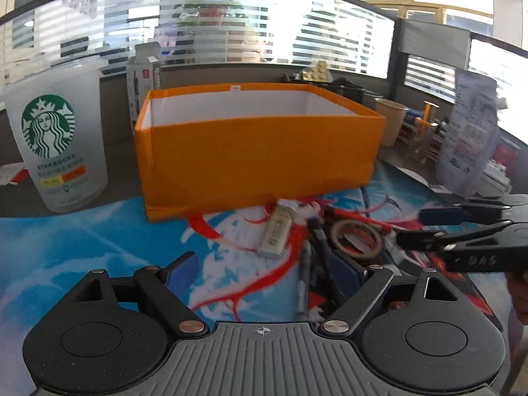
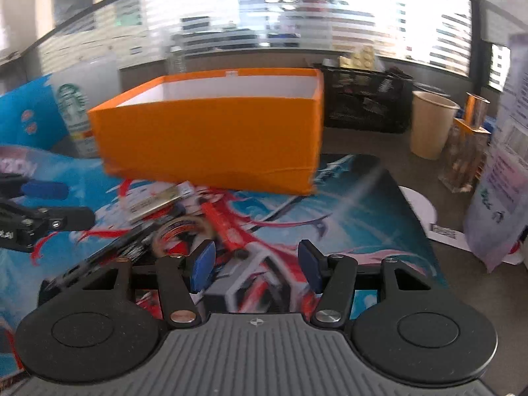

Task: Organize rigid objects
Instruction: 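Move the left tool to the black markers while the right moves to the black tape roll, then grasp a black marker with the left tool while the right grasps the black tape roll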

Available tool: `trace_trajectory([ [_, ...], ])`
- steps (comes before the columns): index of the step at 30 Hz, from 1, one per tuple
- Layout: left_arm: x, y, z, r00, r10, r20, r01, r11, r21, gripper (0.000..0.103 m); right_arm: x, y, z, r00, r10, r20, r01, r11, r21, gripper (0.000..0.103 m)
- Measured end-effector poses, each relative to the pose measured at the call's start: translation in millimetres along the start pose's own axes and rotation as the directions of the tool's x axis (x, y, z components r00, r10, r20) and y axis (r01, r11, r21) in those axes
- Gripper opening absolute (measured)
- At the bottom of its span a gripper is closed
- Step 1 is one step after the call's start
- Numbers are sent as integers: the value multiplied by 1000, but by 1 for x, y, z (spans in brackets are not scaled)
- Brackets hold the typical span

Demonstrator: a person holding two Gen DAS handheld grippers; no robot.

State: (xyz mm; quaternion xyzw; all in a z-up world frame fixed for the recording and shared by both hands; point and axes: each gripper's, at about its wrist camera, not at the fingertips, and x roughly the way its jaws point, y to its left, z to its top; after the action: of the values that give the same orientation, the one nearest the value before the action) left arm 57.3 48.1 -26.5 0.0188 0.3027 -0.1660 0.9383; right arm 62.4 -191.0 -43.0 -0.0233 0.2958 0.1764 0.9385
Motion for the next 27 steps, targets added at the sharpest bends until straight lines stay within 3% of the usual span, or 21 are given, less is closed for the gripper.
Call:
trace_trajectory([
  [2, -2, -4, -6, 1000, -13, -1, 13, 1000, 11, 88, 0, 10, -2, 999, 36, -9, -37, 999, -25, 53],
  [7, -2, -9, -21, 999, 45, -19, -44, 997, 58, 91, 4, 32, -4, 992, 124, -26, -125, 989, -75, 53],
  [14, 7, -3, -26, 998, 38, -47, -36, 998, 59, 91, 29, 34, 0, 996, 84, -27, -86, 992, -92, 53],
  [20, 13, -3, -28, 998, 37, -58, -34, 998, 52, 93, 43, 38, 8, 997, 65, -30, -68, 991, -119, 60],
  [22, 14, -4, -29, 998, 41, -55, -38, 997, 61, 94, 45, 39, 9, 997, 67, -30, -70, 989, -127, 59],
  [24, 15, -6, -30, 998, 47, -51, -44, 997, 68, 95, 45, 40, 9, 997, 76, -28, -79, 988, -132, 52],
  [27, 16, -8, -29, 998, 32, -51, -28, 997, 77, 94, 44, 40, 9, 997, 71, -27, -74, 989, -130, 52],
])
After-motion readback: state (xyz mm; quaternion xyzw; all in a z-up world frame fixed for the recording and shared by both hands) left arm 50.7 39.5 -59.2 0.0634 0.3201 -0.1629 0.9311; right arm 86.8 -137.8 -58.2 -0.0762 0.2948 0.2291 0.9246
